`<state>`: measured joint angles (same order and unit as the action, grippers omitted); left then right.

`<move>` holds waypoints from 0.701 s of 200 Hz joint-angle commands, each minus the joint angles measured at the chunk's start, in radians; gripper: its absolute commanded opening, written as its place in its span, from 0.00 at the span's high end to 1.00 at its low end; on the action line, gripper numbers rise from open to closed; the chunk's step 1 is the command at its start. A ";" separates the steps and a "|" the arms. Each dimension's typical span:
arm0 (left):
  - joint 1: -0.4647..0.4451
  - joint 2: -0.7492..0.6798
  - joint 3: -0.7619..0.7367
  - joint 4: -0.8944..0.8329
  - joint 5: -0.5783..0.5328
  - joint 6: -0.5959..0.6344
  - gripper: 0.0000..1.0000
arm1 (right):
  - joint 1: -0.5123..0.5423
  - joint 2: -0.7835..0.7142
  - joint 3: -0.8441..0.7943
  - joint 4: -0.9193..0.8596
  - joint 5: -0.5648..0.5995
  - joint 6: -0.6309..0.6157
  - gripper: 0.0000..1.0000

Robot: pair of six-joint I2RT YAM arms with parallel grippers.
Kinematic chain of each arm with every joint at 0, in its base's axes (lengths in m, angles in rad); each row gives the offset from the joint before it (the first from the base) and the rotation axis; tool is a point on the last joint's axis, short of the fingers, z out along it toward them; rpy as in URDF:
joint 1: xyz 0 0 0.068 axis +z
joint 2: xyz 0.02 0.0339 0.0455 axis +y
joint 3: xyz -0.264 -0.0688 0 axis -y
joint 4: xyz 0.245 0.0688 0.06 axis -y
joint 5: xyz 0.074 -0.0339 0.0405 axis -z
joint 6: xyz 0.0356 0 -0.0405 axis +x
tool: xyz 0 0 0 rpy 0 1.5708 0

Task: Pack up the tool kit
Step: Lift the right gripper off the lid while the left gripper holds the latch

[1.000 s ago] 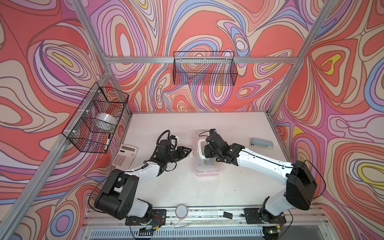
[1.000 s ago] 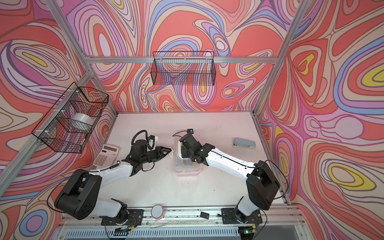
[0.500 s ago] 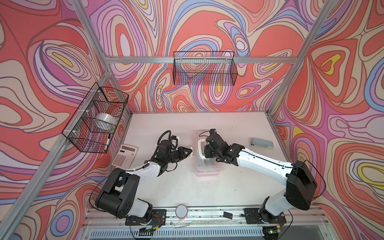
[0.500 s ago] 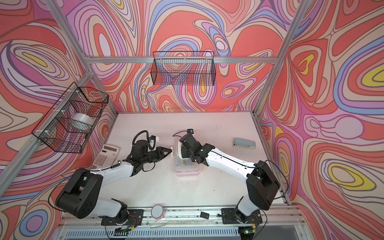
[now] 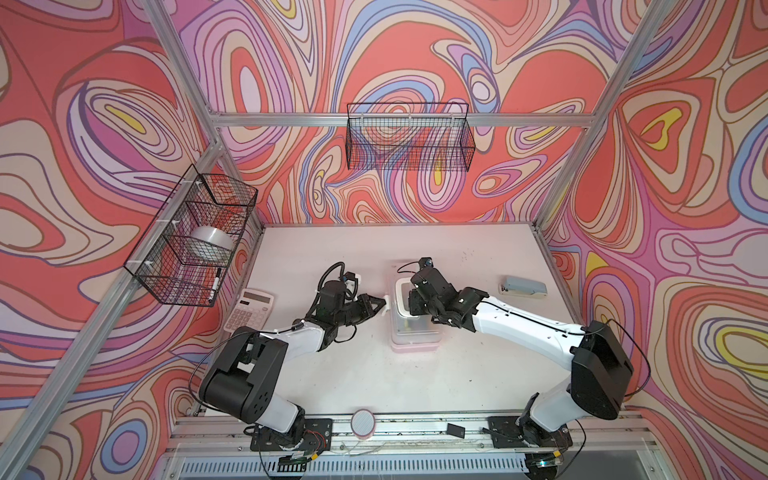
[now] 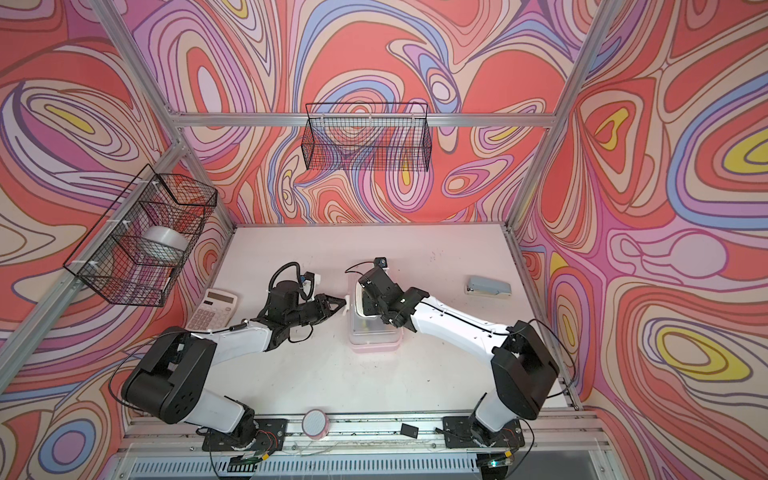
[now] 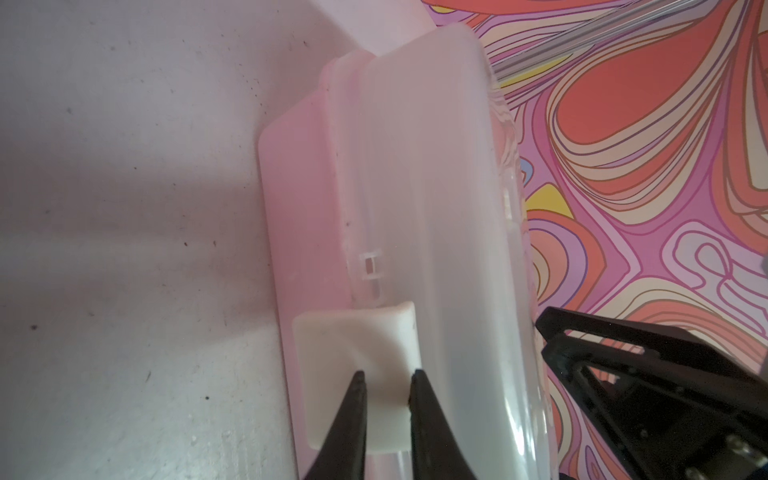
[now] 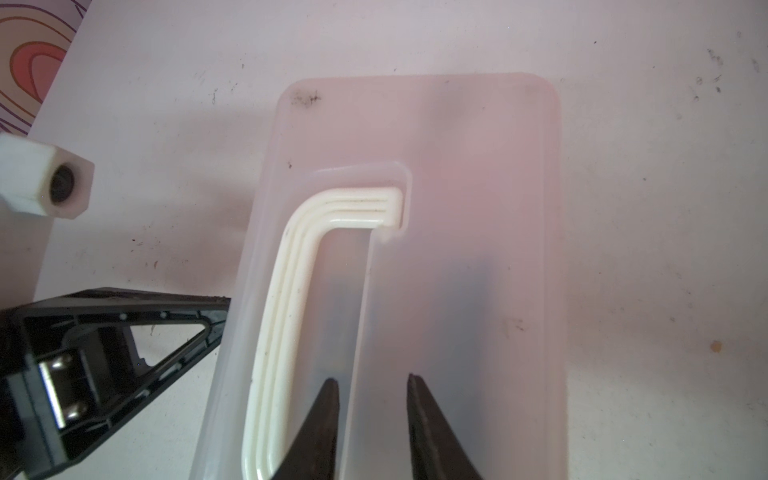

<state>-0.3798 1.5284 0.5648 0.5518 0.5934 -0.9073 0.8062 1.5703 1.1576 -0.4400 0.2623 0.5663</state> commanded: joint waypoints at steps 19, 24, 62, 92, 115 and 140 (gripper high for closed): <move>-0.022 0.055 -0.024 0.066 0.026 -0.025 0.80 | -0.003 0.038 -0.031 -0.056 0.001 0.006 0.71; -0.024 0.059 -0.025 0.073 0.027 -0.025 0.80 | -0.002 0.034 -0.034 -0.050 0.000 0.007 0.70; -0.042 0.076 -0.040 0.109 0.016 -0.034 0.76 | -0.002 0.003 -0.037 -0.037 -0.020 0.018 0.70; -0.047 0.113 -0.108 0.218 0.010 -0.075 0.73 | -0.006 -0.054 -0.057 -0.025 -0.019 0.041 0.70; -0.047 0.155 -0.135 0.315 0.013 -0.112 0.72 | -0.035 -0.144 -0.101 -0.001 -0.036 0.075 0.69; -0.048 0.190 -0.145 0.366 0.012 -0.126 0.72 | -0.119 -0.244 -0.144 -0.046 -0.024 0.141 0.68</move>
<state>-0.4118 1.6566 0.4564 0.9157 0.5919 -1.0023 0.7601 1.4200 1.0477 -0.4450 0.2359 0.6312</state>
